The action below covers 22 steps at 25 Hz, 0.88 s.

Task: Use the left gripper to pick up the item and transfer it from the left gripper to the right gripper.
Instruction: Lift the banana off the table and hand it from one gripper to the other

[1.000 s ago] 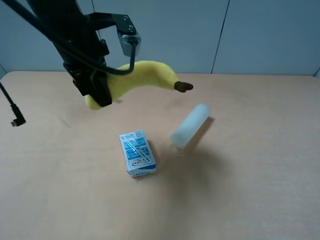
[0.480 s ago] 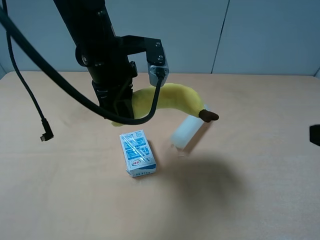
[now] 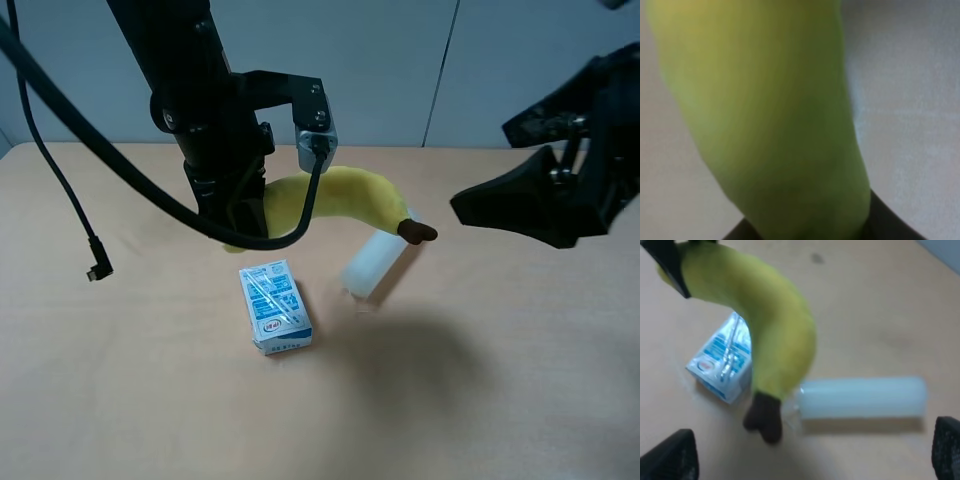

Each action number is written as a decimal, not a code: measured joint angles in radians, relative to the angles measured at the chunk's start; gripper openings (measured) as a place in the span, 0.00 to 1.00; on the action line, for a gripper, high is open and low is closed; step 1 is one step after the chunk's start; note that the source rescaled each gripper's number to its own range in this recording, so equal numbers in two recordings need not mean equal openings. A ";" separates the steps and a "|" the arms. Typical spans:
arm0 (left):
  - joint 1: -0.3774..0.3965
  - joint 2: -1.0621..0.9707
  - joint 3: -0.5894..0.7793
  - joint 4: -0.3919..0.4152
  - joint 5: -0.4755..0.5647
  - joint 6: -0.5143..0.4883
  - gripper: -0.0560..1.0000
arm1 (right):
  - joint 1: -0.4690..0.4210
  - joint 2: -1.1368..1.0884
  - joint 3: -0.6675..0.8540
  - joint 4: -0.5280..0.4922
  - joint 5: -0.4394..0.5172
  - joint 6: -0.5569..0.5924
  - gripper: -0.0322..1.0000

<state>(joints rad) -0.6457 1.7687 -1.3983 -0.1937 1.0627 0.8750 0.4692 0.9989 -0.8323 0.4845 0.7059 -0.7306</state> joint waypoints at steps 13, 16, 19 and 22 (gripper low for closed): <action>0.000 0.000 0.000 0.000 -0.007 0.001 0.05 | 0.079 0.295 -0.126 0.059 -0.049 -0.052 1.00; 0.000 0.000 0.000 0.000 -0.008 0.001 0.05 | 0.079 0.318 -0.128 0.108 -0.048 -0.087 1.00; 0.000 0.000 0.000 0.000 -0.014 0.001 0.05 | 0.079 0.344 -0.128 0.143 -0.050 -0.119 1.00; 0.000 0.000 0.000 0.000 -0.017 0.001 0.05 | 0.079 0.374 -0.128 0.153 -0.057 -0.134 1.00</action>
<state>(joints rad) -0.6457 1.7687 -1.3983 -0.1937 1.0453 0.8761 0.5482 1.3726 -0.9601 0.6378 0.6493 -0.8642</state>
